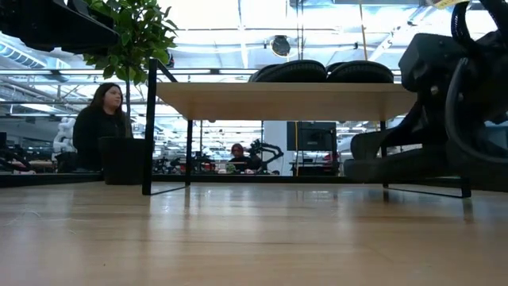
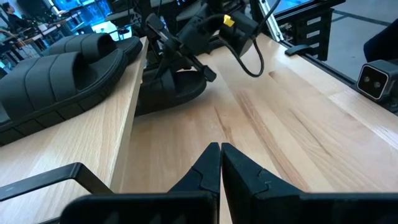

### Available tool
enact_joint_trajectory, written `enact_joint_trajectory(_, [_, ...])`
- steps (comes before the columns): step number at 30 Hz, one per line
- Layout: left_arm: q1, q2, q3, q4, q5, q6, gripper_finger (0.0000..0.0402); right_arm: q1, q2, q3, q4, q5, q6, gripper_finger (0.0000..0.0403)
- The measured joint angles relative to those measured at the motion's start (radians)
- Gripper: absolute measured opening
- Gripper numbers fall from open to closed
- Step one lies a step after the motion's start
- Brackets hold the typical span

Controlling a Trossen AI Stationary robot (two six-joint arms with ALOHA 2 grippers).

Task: Pick and place slides into the shelf
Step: Put the black slide under the shelf

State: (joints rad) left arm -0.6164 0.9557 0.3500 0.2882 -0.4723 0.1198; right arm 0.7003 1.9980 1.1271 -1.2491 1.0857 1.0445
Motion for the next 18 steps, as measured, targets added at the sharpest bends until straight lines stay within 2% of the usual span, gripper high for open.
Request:
enact_joint_trajectory(5, [0.000, 0.000, 0.000, 0.000, 0.000, 0.001, 0.0017, -0.007, 0.000, -0.031, 0.066, 0.015, -0.104, 0.0002])
enact_joint_trajectory(18, [0.000, 0.000, 0.000, 0.000, 0.000, 0.002, 0.0017, -0.061, -0.006, -0.110, 0.139, 0.002, -0.090, 0.0002])
